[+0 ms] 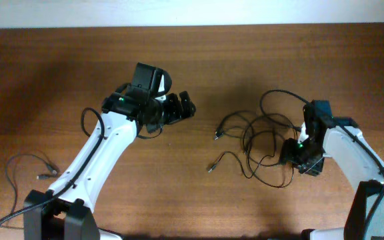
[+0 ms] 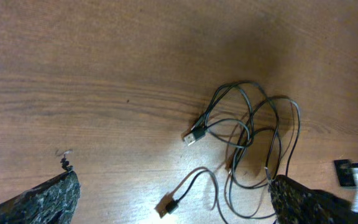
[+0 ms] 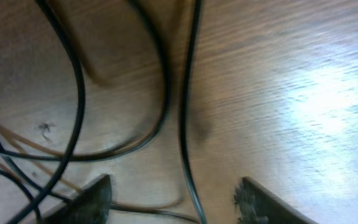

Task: Untangle cables

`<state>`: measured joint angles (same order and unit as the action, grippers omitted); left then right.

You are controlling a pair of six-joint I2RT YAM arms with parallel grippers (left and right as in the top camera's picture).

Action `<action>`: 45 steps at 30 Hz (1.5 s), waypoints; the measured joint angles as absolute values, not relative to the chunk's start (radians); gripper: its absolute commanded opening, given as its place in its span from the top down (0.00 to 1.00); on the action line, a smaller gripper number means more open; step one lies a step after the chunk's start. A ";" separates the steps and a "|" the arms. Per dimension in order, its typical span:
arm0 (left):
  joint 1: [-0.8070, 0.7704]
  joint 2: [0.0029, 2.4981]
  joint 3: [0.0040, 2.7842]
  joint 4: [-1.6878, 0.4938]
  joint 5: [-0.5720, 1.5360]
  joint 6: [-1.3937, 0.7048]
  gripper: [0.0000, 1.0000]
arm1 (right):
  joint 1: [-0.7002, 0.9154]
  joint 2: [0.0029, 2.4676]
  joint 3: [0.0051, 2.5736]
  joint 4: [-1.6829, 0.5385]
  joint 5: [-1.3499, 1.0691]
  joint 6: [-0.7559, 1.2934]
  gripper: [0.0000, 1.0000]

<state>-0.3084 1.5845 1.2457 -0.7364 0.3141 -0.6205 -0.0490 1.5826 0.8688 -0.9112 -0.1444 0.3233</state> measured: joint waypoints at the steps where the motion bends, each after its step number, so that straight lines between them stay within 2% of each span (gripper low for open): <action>1: -0.308 1.584 1.246 -0.733 0.314 -0.620 0.01 | -0.049 1.583 0.823 -0.878 -0.164 0.328 0.82; 2: -0.308 1.584 1.245 -0.730 0.314 -0.620 0.01 | -0.049 1.583 0.793 -0.855 -0.176 0.330 0.96; 6: -0.308 1.584 1.245 -0.730 0.314 -0.620 0.01 | -0.049 1.583 0.779 -0.835 -0.194 0.334 0.96; 10: -0.308 1.584 1.245 -0.732 0.314 -0.620 0.01 | -0.050 1.510 1.010 -0.947 -0.212 0.330 0.96; 14: -0.307 1.584 1.245 -0.744 0.314 -0.605 0.01 | -0.050 1.500 1.026 -0.970 -0.208 0.302 0.93; 16: -0.256 1.562 1.243 -0.865 0.313 -0.598 0.01 | -0.050 1.500 1.026 -0.973 -0.176 0.294 0.93; 18: -0.163 1.428 1.241 -0.967 0.248 -0.605 0.01 | -0.050 1.499 1.026 -0.968 -0.160 0.289 0.92; 19: -0.129 1.235 1.240 -1.090 0.122 -0.656 0.01 | -0.050 1.499 1.026 -0.970 -0.155 0.288 0.92; 20: -0.126 1.125 1.248 -1.141 0.060 -0.693 0.01 | -0.050 1.499 1.026 -0.968 -0.155 0.288 0.92; 21: -0.126 1.009 1.249 -1.287 -0.024 -0.784 0.01 | -0.050 1.499 1.027 -0.969 -0.154 0.288 0.92; 23: -0.123 0.756 1.251 -1.583 -0.197 -1.074 0.01 | -0.050 1.498 1.027 -0.970 -0.152 0.288 0.92; 25: -0.122 0.636 1.240 -1.686 -0.261 -1.230 0.01 | -0.050 1.496 1.028 -0.970 -0.150 0.287 0.92; 28: -0.122 0.564 1.111 -1.684 -0.373 -1.467 0.01 | -0.050 1.496 1.028 -0.986 -0.150 0.287 0.92; 31: -0.122 0.616 0.920 -1.638 -0.504 -1.650 0.01 | -0.050 1.496 1.029 -0.991 -0.150 0.287 0.92; 35: -0.093 0.912 0.876 -1.500 -0.604 -1.708 0.01 | -0.050 1.496 1.029 -0.999 -0.150 0.288 0.92; 39: 0.141 1.309 0.871 -1.297 -0.610 -1.570 0.00 | -0.050 1.495 1.029 -1.012 -0.147 0.287 0.91; 41: 0.270 1.420 0.867 -1.210 -0.604 -1.499 0.01 | -0.050 1.495 1.029 -1.010 -0.148 0.287 0.91; 43: 0.359 1.522 0.867 -1.017 -0.580 -1.370 0.00 | -0.050 1.495 1.029 -1.010 -0.148 0.287 0.91; 45: 0.418 1.604 0.867 -0.944 -0.556 -1.297 0.00 | -0.050 1.495 1.029 -1.012 -0.147 0.287 0.90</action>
